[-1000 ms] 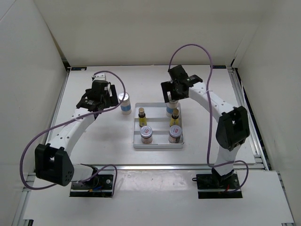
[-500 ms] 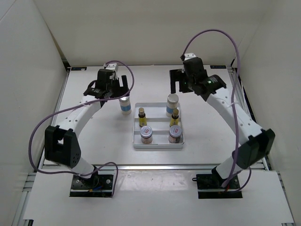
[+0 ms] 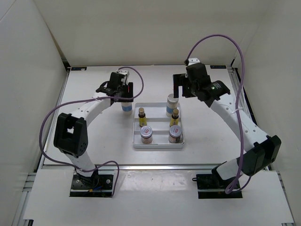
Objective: Organize the condiment bottles
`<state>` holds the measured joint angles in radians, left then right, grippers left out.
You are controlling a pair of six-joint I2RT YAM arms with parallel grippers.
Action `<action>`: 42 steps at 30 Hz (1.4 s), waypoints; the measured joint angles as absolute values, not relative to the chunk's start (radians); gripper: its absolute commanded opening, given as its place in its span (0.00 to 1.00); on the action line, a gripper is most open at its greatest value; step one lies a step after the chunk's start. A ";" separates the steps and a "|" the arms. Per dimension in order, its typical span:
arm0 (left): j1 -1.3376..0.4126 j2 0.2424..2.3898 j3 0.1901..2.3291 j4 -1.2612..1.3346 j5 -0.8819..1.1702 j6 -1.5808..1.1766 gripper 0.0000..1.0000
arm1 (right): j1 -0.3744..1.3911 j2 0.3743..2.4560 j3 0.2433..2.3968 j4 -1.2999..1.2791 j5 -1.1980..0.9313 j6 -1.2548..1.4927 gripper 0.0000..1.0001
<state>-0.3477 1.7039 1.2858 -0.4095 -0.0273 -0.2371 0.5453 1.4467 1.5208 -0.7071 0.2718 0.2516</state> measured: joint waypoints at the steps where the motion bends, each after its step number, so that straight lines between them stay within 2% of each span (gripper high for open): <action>1: -0.357 1.700 1.295 -0.421 -0.041 -0.234 0.38 | 0.545 1.447 1.518 -0.707 0.273 0.252 1.00; 3: -0.371 1.689 1.318 -0.447 -0.056 -0.229 0.32 | 0.545 1.445 1.507 -0.706 0.275 0.253 1.00; 5: -0.381 1.671 1.356 -0.465 -0.060 -0.225 0.32 | 0.545 1.445 1.495 -0.707 0.274 0.253 1.00; 13: -0.382 1.615 1.476 -0.432 0.064 -0.226 0.39 | 0.545 1.439 1.449 -0.707 0.265 0.262 1.00; 22: -0.416 1.672 1.407 -0.435 0.168 -0.264 0.43 | 0.545 1.392 1.424 -0.715 0.244 0.280 1.00; 31: -0.451 1.719 1.379 -0.432 0.195 -0.276 0.62 | 0.543 1.348 1.415 -0.732 0.228 0.293 1.00; 34: -0.459 1.743 1.378 -0.436 0.199 -0.278 0.77 | 0.543 1.345 1.407 -0.742 0.226 0.303 1.00; 36: -0.461 1.753 1.378 -0.442 0.199 -0.278 1.00 | 0.543 1.345 1.407 -0.749 0.225 0.307 1.00; 42: -0.462 1.744 1.396 -0.455 0.177 -0.271 1.00 | 0.543 1.351 1.418 -0.810 0.235 0.311 1.00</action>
<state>-0.4618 1.7443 1.3964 -0.4553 0.1768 -0.2710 0.5434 1.3514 1.4178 -0.8101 0.2348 0.3115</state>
